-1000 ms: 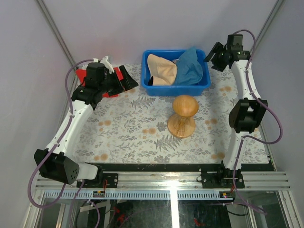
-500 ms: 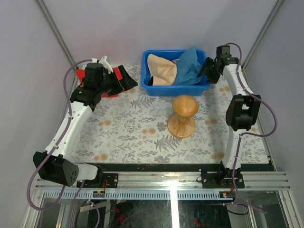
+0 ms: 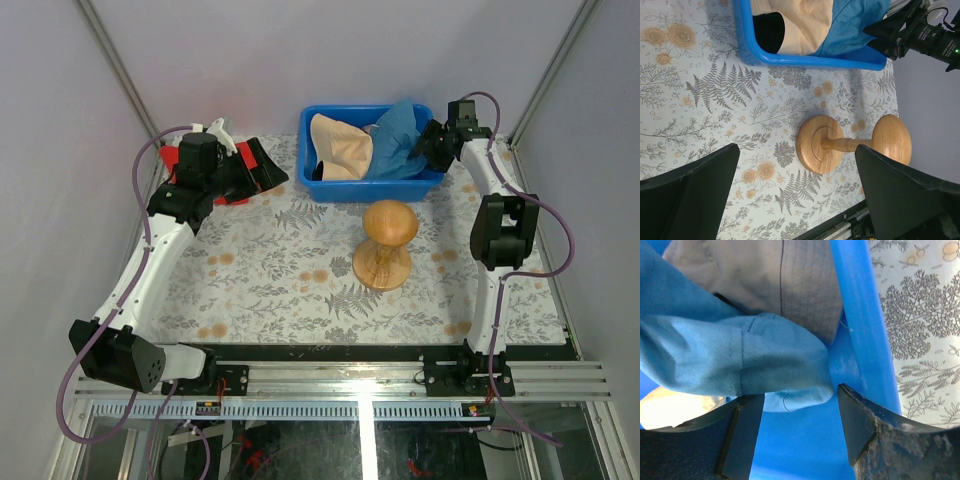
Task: Stack the hats
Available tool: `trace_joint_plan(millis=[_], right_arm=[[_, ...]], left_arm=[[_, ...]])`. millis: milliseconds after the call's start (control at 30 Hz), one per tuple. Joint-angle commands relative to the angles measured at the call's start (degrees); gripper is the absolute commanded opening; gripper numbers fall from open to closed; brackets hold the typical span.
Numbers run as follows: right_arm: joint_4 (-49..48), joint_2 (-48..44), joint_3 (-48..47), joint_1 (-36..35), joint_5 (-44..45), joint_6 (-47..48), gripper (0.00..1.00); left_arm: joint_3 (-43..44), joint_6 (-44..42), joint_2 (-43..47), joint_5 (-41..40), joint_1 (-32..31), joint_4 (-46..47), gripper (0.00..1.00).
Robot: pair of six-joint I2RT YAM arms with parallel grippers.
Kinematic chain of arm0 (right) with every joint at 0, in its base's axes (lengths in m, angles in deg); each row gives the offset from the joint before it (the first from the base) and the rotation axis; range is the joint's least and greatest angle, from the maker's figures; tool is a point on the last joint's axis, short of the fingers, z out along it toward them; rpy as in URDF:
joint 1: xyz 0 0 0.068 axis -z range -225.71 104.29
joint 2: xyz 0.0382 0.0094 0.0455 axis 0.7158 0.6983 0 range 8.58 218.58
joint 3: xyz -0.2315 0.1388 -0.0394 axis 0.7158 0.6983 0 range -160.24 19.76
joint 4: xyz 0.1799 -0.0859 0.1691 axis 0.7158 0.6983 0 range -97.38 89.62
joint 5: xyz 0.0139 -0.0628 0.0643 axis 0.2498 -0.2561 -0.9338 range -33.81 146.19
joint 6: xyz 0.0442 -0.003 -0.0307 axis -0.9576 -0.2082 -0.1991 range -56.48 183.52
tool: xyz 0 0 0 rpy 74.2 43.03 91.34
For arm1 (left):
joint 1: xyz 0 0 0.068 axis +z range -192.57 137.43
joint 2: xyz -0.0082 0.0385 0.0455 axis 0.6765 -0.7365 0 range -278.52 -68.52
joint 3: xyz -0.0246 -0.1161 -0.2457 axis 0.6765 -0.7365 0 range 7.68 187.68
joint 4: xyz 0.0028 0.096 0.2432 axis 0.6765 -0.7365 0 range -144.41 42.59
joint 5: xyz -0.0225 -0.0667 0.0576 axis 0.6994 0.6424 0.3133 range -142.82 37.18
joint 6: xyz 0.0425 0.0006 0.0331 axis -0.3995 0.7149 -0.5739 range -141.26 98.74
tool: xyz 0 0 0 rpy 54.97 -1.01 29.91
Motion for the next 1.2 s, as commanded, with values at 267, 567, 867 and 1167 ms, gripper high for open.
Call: trace_joint_plan(millis=[267, 567, 867, 1167], right_arm=[[-5.6, 2.8, -3.8, -0.1, -0.4, -0.4, 0.55], [-3.1, -2.4, -4.4, -0.2, 1.8, 1.5, 0.0], [2.4, -14.1, -9.1, -0.2, -5.1, -0.7, 0.0], [10.9, -20.8, -15.9, -0.2, -14.8, -4.5, 0.0]], left_arm=[[2.2, -0.5, 0.9, -1.7, 0.3, -1.5, 1.0], [4.0, -0.2, 0.1, -1.5, 0.3, -2.4, 1.0], [6.7, 2.6, -0.8, 2.8, 0.3, -2.6, 1.0], [7.3, 7.3, -1.8, 10.8, 0.2, -2.4, 0.99]])
